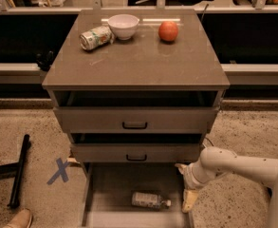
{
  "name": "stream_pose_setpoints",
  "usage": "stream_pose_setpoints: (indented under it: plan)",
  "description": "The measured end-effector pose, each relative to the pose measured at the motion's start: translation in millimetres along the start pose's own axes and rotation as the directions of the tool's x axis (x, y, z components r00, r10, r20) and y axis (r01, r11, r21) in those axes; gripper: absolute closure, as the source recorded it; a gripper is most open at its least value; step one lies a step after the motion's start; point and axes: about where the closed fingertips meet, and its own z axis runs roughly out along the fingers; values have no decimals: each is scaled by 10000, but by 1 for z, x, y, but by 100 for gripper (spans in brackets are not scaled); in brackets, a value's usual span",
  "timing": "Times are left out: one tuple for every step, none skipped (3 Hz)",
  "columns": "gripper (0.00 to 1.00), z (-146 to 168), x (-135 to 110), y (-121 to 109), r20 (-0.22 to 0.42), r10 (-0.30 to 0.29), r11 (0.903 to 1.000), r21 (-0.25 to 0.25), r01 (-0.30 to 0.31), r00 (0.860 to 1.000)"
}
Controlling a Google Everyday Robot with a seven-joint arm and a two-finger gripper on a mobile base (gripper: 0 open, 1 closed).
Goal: Pick blue plastic bottle from bottom drawer and place on counter
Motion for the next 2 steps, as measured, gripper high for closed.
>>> stream_pose_setpoints:
  plan:
    - [0, 27, 4, 3, -1, -358, 9993, 60, 358, 9994]
    - [0, 60, 8, 3, 269, -388, 9992, -64, 390, 9989]
